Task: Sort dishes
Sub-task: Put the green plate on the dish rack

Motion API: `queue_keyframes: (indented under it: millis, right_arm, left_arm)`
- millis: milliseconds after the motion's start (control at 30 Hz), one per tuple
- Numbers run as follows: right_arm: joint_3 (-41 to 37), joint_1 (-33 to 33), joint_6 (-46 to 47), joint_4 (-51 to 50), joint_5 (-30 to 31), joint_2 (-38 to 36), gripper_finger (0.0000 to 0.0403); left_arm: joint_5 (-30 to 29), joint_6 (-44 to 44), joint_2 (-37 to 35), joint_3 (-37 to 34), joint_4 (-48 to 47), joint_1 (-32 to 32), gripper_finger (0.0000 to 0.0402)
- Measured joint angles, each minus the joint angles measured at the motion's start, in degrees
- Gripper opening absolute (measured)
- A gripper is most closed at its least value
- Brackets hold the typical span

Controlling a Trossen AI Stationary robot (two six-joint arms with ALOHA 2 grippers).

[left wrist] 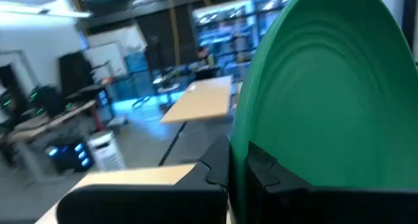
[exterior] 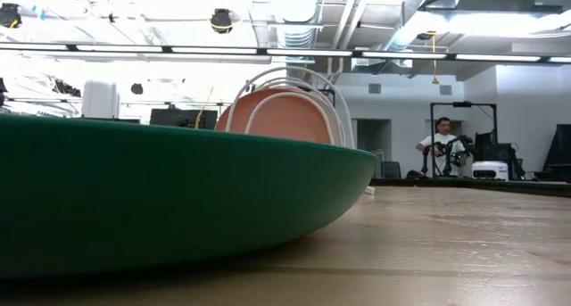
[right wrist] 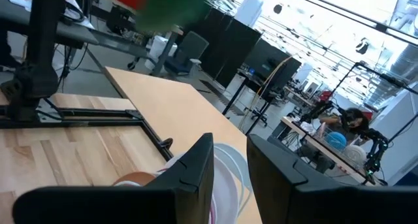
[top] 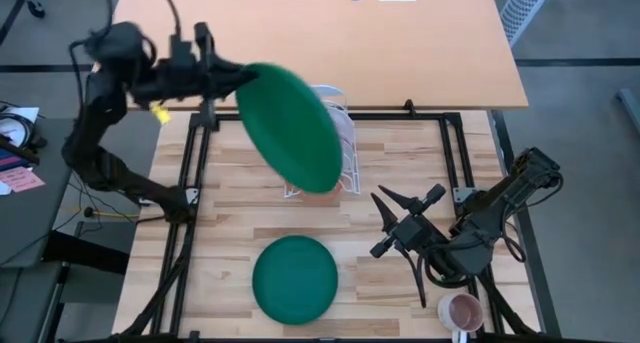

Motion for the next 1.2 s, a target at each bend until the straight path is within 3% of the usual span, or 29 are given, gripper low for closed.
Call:
queue_keyframes:
  millis: [133, 367, 533, 667, 867, 1000, 1200]
  right_arm:
    - [0.00, 0.00, 0.01, 0.00, 0.00, 0.00, 0.0098]
    - [0.00, 0.00, 0.31, 0.00, 0.00, 0.00, 0.0098]
    - [0.00, 0.00, 0.31, -0.15, 0.00, 0.00, 0.0098]
    - [0.00, 0.07, 0.31, -0.24, 0.00, 0.00, 0.0098]
    - [0.00, 0.91, 0.37, -1.41, 0.00, 0.00, 0.0098]
    - [0.00, 0.92, 0.40, -1.40, 0.00, 0.00, 0.0098]
    - [0.00, 0.70, 0.50, -1.38, 0.00, 0.00, 0.0098]
  left_arm:
    - [-9.21, 2.83, -0.80, 0.00, -0.18, -6.73, 0.0000]
    - [-30.72, 8.13, -0.18, -1.26, -2.43, -19.56, 0.0000]
    - [-43.96, 13.21, -0.07, -7.97, 1.00, -28.76, 0.0000]
    - [-59.29, 17.91, -0.16, -14.10, 6.12, -35.23, 0.0000]
    - [-78.88, 20.44, -0.13, -22.84, 8.81, -39.75, 0.0000]
    - [-92.22, 17.87, -0.18, -26.54, 4.89, -40.23, 0.0000]
    - [-97.02, 0.47, -1.66, -29.12, -9.53, -40.16, 0.0000]
